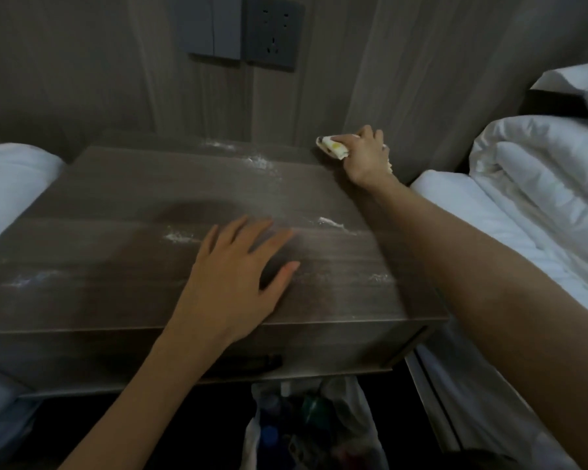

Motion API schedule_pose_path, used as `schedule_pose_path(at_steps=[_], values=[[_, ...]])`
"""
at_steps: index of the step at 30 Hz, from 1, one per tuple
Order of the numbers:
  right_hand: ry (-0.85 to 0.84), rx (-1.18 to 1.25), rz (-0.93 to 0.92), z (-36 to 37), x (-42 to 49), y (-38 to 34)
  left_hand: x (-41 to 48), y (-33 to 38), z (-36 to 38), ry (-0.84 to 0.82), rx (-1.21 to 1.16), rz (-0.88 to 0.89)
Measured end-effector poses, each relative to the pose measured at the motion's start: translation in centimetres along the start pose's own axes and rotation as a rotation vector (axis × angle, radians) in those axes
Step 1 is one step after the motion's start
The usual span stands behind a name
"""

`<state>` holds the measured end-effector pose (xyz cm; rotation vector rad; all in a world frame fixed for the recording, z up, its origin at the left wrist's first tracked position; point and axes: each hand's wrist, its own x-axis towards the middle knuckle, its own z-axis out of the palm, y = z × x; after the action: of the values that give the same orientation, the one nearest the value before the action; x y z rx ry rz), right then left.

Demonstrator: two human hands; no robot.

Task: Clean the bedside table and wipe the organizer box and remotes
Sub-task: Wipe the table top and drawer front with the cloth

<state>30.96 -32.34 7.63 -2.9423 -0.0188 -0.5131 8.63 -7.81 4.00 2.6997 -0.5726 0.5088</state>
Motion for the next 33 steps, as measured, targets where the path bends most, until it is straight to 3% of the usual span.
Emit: schedule_pose_path(at_steps=[3,5,14,24,30,33], values=[[-0.252,0.116,0.000,1.8,2.5,0.1,-0.1,0.0,0.1,0.001,-0.006,-0.018],[-0.336,0.145,-0.010,2.5,3.4,0.4,-0.2,0.0,0.2,-0.009,-0.017,-0.025],[-0.330,0.204,-0.072,0.7,0.1,0.0,-0.2,-0.1,0.0,-0.057,-0.024,-0.046],[-0.342,0.318,-0.178,-3.7,-12.0,0.6,-0.4,0.1,-0.6,-0.138,-0.025,-0.096],[-0.349,0.360,-0.173,-5.1,-18.8,1.5,-1.1,0.5,-0.7,-0.008,-0.011,-0.060],[-0.331,0.391,-0.214,-6.1,-22.4,0.7,-0.9,0.6,-1.1,-0.094,-0.018,-0.101]])
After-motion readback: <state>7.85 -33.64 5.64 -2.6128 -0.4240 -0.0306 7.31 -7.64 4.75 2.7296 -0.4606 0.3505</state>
